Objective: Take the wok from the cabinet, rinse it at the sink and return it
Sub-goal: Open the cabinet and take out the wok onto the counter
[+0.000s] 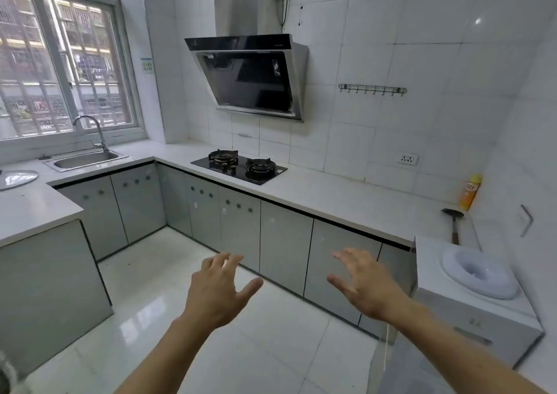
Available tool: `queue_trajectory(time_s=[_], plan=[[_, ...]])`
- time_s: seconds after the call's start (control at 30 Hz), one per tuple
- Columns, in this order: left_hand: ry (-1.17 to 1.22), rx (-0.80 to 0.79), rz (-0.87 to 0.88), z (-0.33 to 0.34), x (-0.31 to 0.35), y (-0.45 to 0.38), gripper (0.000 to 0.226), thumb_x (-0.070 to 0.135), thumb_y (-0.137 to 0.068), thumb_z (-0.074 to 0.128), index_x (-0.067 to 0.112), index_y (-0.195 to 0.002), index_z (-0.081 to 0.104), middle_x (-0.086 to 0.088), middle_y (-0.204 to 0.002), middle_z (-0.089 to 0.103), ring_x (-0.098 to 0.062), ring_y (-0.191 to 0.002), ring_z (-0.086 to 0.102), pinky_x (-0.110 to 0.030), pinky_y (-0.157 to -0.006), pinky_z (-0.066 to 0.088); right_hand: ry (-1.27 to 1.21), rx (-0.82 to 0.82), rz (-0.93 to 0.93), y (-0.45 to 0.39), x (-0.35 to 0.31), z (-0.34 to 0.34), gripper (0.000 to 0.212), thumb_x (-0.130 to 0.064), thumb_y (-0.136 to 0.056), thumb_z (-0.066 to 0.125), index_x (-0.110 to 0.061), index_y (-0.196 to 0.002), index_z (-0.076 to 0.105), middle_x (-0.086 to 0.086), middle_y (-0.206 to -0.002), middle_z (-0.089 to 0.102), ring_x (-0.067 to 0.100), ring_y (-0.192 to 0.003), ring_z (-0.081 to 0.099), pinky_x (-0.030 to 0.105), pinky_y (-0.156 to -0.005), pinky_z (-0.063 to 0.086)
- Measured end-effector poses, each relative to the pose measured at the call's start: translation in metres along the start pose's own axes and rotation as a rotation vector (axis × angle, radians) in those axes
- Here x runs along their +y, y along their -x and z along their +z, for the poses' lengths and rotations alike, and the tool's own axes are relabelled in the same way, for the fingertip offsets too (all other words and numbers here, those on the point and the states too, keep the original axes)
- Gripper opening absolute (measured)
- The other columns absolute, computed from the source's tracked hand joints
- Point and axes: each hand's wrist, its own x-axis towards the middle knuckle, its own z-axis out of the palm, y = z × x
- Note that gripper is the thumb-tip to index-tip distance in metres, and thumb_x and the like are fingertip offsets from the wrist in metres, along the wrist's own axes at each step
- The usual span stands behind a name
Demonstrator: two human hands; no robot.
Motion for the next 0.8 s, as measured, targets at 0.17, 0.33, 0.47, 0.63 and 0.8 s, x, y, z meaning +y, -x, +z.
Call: queue_trajectory(time_s=[0.17, 0.33, 0.47, 0.63, 0.8], plan=[[-0.09, 0.017, 0.019, 0.024, 0.006, -0.078, 0.086, 0.085, -0.073, 0.024, 0.032, -0.14, 0.036, 0.004, -0.147, 0.041, -0.02, -0.134, 0.034, -0.042, -0.105, 0.038, -0.06, 0.013, 0.028, -0.064, 0.043, 0.016, 0.065, -0.063, -0.094, 0.035, -0.027, -0.147, 0.031, 0.0, -0.155, 0.03, 0.018, -0.144, 0.022, 0.041, -0.118, 0.023], [-0.128, 0.011, 0.059, 0.049, 0.029, -0.159, 0.085, 0.086, -0.073, 0.026, 0.033, -0.139, 0.037, 0.003, -0.145, 0.043, -0.021, -0.133, 0.035, -0.044, -0.104, 0.04, -0.085, 0.014, 0.068, -0.118, 0.089, 0.02, 0.064, -0.062, -0.095, 0.035, -0.028, -0.148, 0.03, 0.001, -0.156, 0.029, 0.02, -0.144, 0.02, 0.041, -0.119, 0.02], [-0.106, -0.02, 0.107, 0.071, 0.056, -0.216, 0.087, 0.087, -0.072, 0.025, 0.034, -0.14, 0.035, 0.004, -0.145, 0.041, -0.02, -0.134, 0.034, -0.044, -0.105, 0.037, -0.09, 0.018, 0.114, -0.149, 0.126, 0.015, 0.064, -0.062, -0.095, 0.035, -0.027, -0.149, 0.03, 0.002, -0.157, 0.027, 0.019, -0.145, 0.019, 0.041, -0.119, 0.02], [-0.05, -0.106, 0.171, 0.115, 0.079, -0.276, 0.084, 0.084, -0.075, 0.03, 0.033, -0.141, 0.034, 0.005, -0.145, 0.041, -0.019, -0.133, 0.033, -0.041, -0.106, 0.037, -0.093, 0.028, 0.202, -0.185, 0.169, 0.019, 0.066, -0.061, -0.095, 0.036, -0.024, -0.149, 0.03, 0.003, -0.157, 0.027, 0.019, -0.146, 0.018, 0.038, -0.12, 0.018], [0.021, -0.201, 0.245, 0.163, 0.086, -0.341, 0.081, 0.08, -0.078, 0.034, 0.031, -0.142, 0.032, 0.005, -0.148, 0.037, -0.019, -0.135, 0.031, -0.041, -0.106, 0.037, -0.038, -0.014, 0.296, -0.225, 0.199, 0.039, 0.066, -0.063, -0.095, 0.033, -0.027, -0.15, 0.028, 0.001, -0.157, 0.025, 0.019, -0.145, 0.017, 0.04, -0.118, 0.022]])
